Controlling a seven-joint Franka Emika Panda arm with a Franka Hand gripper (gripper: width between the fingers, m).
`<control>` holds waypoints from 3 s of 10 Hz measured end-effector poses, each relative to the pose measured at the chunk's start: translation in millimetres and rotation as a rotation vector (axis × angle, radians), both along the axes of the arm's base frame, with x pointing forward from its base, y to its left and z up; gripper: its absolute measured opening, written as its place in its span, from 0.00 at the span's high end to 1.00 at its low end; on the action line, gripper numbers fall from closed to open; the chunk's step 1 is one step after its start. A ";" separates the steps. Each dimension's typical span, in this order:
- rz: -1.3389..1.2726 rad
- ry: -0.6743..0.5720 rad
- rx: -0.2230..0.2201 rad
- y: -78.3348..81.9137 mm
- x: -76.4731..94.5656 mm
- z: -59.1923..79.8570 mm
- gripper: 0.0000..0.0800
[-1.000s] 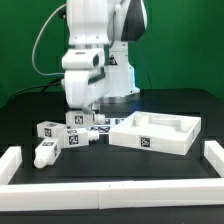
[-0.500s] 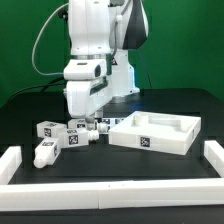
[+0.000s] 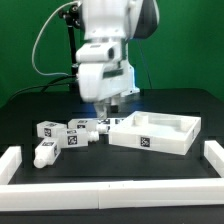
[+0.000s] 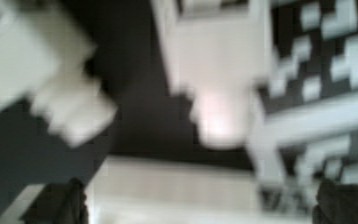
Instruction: Assemble one leg
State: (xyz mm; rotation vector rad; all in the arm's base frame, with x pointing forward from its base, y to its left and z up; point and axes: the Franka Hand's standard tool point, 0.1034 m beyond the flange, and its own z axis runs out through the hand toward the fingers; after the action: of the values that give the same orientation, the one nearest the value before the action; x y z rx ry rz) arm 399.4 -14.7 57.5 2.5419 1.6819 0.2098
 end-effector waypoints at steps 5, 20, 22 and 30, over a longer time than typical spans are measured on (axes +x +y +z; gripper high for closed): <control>-0.101 -0.008 0.027 31.3 27.2 2.7 0.19; -1.289 0.084 0.194 26.9 9.9 10.2 0.19; -1.427 0.088 0.214 29.0 8.1 9.3 0.19; -1.844 0.156 0.209 3.5 -26.4 -29.1 0.19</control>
Offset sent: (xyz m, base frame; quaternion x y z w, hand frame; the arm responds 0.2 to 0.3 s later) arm 0.0000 0.0000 0.0000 0.0000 0.0000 0.0000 1.0000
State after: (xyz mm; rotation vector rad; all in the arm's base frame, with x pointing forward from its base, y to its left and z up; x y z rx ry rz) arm 373.1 -11.2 28.3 3.0192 -1.0744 0.0004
